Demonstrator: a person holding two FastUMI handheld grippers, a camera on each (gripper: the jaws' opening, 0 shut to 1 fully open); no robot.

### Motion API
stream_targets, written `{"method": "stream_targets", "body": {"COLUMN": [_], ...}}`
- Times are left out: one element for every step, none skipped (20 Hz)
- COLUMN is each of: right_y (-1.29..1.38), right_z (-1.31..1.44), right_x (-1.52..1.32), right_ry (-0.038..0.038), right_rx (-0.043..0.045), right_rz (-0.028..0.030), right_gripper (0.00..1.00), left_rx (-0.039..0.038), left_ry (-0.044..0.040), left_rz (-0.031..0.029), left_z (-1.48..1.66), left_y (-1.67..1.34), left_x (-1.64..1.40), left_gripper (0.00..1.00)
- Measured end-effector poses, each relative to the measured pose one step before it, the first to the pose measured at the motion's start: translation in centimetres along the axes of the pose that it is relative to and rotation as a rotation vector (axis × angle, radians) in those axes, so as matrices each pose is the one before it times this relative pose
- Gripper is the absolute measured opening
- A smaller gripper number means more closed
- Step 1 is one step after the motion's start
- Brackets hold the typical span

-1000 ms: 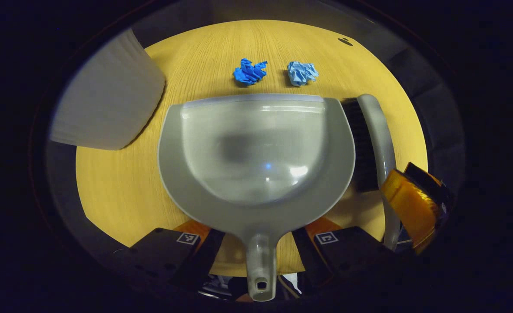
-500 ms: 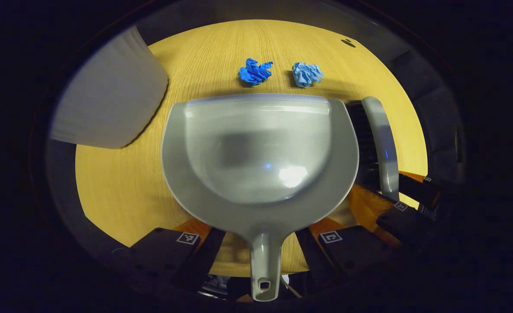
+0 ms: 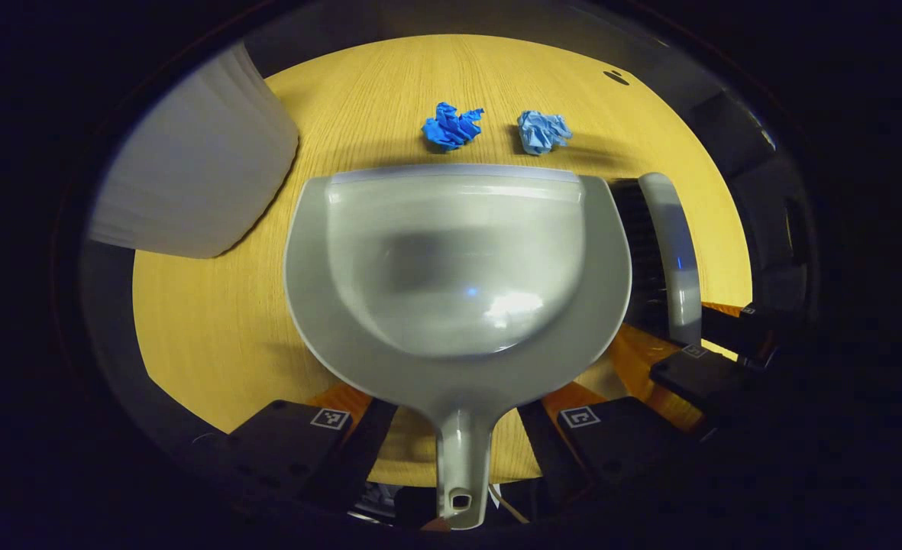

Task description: Pick up the small broom and dustpan from the desktop, sweep the trash into the dustpan with the broom, and then empty the trash into the garbage bin.

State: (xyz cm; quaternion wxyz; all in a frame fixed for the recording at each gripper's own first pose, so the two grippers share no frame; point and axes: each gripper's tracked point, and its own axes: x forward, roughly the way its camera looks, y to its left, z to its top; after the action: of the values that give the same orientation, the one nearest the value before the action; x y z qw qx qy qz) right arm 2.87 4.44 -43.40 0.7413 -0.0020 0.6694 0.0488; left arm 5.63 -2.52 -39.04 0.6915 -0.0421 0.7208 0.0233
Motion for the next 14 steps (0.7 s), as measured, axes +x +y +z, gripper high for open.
{"method": "stream_targets", "body": {"right_y": [-0.072,0.052,0.077,0.060,0.010,0.014,0.043,0.023,-0.046,-0.001,-0.039,0.011,0.025,-0.064], "right_z": [-0.112,0.093,-0.023,0.027,0.026,0.013,-0.002,-0.053,-0.043,-0.004,0.035,0.079,-0.025,-0.125], "right_x": [-0.015,-0.075,0.073,0.072,0.001,-0.015,0.082,-0.009,-0.032,-0.033,-0.083,0.049,-0.038,0.072], "right_ry": [0.00093,-0.01256,-0.01147,-0.01459,-0.00490,-0.00633,0.00390,0.00805,0.01858,0.01530,0.01473,0.00547,-0.00058,-0.00278], "right_rx": [0.00659,0.01098,0.00514,-0.00268,-0.00713,-0.00481,-0.00713,-0.00388,-0.00220,0.00317,0.00503,0.00162,-0.00844,-0.02488], "right_rz": [0.00034,0.00169,0.00352,0.00160,0.00080,-0.00045,0.00227,0.00300,0.00321,0.00130,-0.00245,-0.00078,0.00200,0.00294], "right_gripper": [0.84,0.73,0.63,0.53,0.50,0.50,0.50,0.50,0.45,0.50,0.44,0.44,0.41,0.35], "left_rx": [-0.00192,0.00103,0.00711,0.02176,0.01850,0.01803,0.00888,0.00588,0.01104,0.00438,-0.01706,-0.00836,-0.00632,0.00401], "left_ry": [-0.00485,-0.00040,-0.00250,-0.00626,-0.00272,-0.00011,0.00022,0.00374,0.00235,-0.00066,-0.00237,-0.01454,-0.01126,-0.00376], "left_rz": [0.00077,0.00013,0.00069,-0.00061,-0.00075,-0.00287,-0.00117,-0.00270,-0.00122,0.00220,-0.00122,-0.00296,0.00001,0.00081], "left_z": [-0.003,0.081,-0.104,-0.005,0.086,-0.038,0.145,-0.094,-0.043,0.041,-0.066,0.036,-0.115,0.028], "left_y": [-0.058,0.044,0.014,-0.021,0.047,0.074,-0.049,0.097,0.048,0.099,-0.005,-0.004,0.007,-0.027], "left_x": [0.045,-0.088,-0.087,0.246,0.080,0.031,0.211,-0.375,0.013,-0.044,0.020,0.019,-0.045,0.169], "left_gripper": [0.82,0.82,0.81,0.79,0.77,0.61,0.56,0.45,0.41,0.41,0.40,0.34,0.33,0.33]}}
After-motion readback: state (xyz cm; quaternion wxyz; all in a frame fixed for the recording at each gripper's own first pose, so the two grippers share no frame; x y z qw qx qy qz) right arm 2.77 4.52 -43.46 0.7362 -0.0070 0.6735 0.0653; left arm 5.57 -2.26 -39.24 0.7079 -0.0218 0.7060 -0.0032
